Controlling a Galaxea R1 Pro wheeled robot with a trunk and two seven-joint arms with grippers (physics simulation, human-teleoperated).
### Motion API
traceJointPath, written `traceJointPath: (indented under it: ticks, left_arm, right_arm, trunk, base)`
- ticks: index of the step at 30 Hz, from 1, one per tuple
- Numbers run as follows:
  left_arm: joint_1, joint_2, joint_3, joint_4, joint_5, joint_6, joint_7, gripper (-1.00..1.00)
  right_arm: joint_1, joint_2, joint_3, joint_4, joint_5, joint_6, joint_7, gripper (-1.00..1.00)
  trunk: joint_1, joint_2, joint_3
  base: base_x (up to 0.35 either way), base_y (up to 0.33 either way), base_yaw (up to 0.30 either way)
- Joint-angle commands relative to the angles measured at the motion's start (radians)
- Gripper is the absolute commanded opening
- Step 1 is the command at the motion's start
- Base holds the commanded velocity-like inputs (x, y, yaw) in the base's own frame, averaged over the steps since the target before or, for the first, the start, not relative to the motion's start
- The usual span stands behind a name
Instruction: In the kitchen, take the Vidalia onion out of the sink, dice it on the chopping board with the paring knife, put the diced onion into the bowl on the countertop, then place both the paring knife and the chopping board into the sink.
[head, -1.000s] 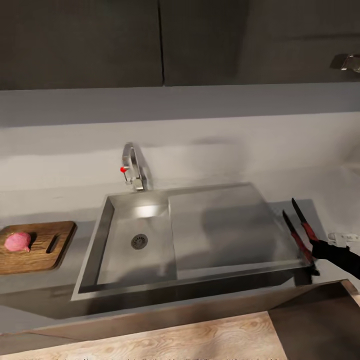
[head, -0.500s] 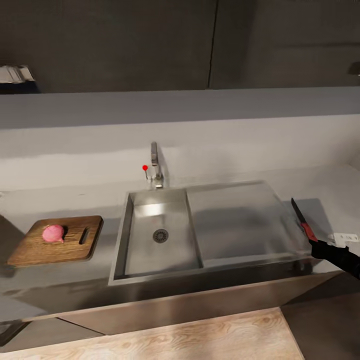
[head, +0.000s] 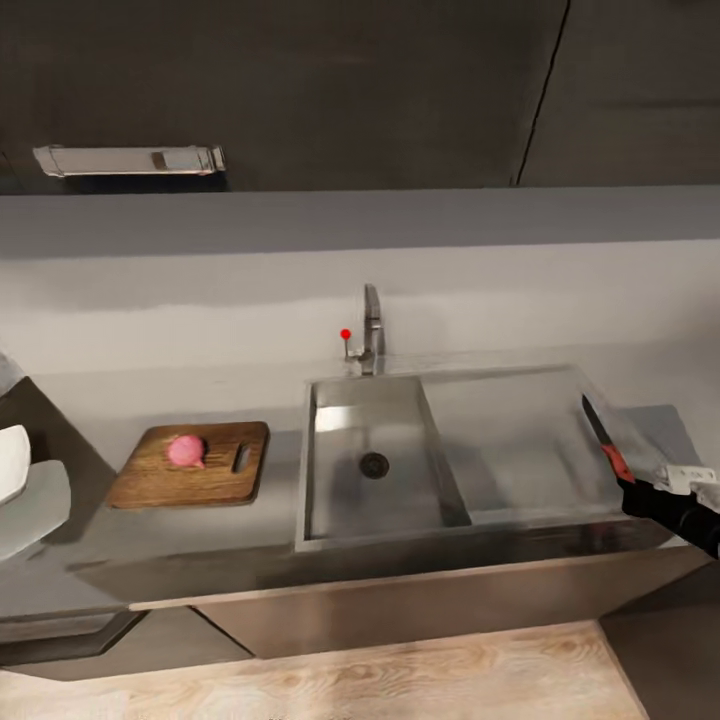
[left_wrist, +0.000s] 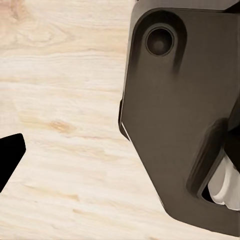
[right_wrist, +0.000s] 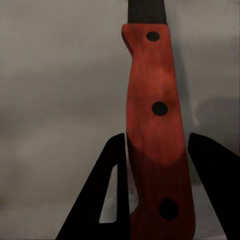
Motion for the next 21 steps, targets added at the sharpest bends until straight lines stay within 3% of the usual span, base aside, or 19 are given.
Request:
traceJointPath:
  ticks: [1,21]
  left_arm:
    - [-0.001,-0.001,-0.008,0.001,0.007,0.002,0.002,1.0]
    - [-0.001,-0.002,-0.008,0.0,0.007,0.001,0.002,1.0]
  right_arm:
    - [-0.001,0.0,-0.002,-0.001,-0.008,0.008,0.002,-1.0]
    - [-0.001,0.0,-0.002,-0.001,-0.008,0.009,0.002,-1.0]
  trunk:
    - [0.0,-0.002,-0.001]
    - [0.0,-0.002,0.02]
  base:
    - [-0.089,0.297,0.219]
    - [-0.019,0.301,0.206]
